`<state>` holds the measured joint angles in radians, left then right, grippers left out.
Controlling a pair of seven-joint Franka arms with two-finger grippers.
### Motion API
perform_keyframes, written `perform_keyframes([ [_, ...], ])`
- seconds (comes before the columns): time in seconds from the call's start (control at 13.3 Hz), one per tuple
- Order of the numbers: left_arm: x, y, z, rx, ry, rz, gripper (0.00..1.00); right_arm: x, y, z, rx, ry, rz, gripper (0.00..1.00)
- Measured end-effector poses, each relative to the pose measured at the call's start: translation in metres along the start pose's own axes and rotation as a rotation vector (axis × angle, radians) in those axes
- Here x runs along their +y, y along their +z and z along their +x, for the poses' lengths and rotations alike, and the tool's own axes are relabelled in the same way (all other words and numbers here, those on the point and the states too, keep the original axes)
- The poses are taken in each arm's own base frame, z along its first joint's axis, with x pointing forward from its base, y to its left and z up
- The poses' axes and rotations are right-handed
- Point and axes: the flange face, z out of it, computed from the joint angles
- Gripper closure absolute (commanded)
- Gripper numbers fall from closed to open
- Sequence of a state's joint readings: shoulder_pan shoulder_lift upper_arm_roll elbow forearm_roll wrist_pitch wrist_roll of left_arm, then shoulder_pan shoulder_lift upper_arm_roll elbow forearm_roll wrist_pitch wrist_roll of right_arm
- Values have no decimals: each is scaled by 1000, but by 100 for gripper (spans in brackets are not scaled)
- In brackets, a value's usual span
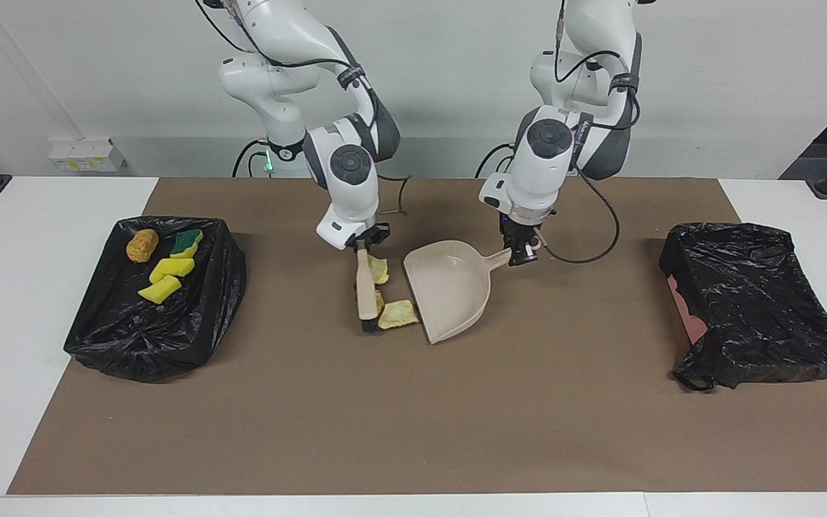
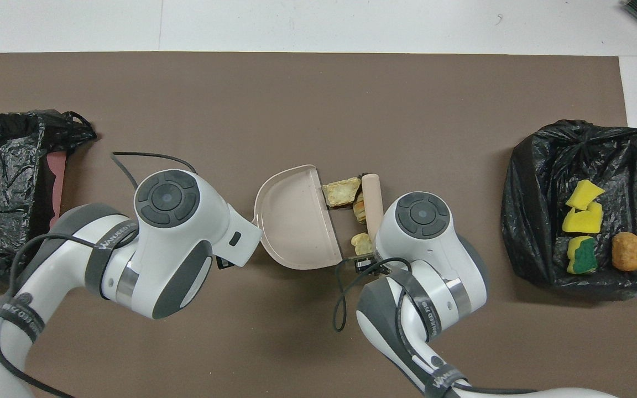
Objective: Sweep and dump trash in bin
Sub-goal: 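Sweep the bread chunks into the dustpan with the right gripper's brush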
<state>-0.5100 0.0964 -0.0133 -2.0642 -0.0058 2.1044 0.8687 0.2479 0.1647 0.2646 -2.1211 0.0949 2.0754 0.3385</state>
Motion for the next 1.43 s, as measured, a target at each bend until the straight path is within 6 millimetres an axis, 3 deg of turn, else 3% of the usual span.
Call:
perform_keyframes([
  [0.23, 0, 5, 3, -3, 10, 8, 100, -43, -4, -14, -40, 16, 132, 100],
  [0.38, 2, 11, 4, 7, 16, 21, 100, -60, -16, -16, -39, 6, 167, 100],
  [0.6, 8, 24, 10, 46, 39, 66, 100, -58, -67, -16, -115, 2, 164, 100],
  [0.75, 9, 24, 12, 52, 51, 74, 100, -39, -104, -18, -160, 11, 142, 100],
  [0.83, 9, 24, 13, 54, 65, 77, 100, -28, -108, -18, -161, 18, 115, 100],
  [0.98, 8, 24, 12, 55, 91, 80, 100, -4, -98, -13, -158, 26, 35, 100],
  [1.13, 7, 24, 11, 54, 108, 81, 100, 21, -69, -10, -189, 20, -31, 100],
  [1.28, 8, 24, 11, 52, 118, 80, 100, 14, -33, -13, -196, -5, -46, 100],
  [1.43, 8, 25, 11, 51, 121, 78, 100, -16, -8, -19, -179, -43, -17, 100],
])
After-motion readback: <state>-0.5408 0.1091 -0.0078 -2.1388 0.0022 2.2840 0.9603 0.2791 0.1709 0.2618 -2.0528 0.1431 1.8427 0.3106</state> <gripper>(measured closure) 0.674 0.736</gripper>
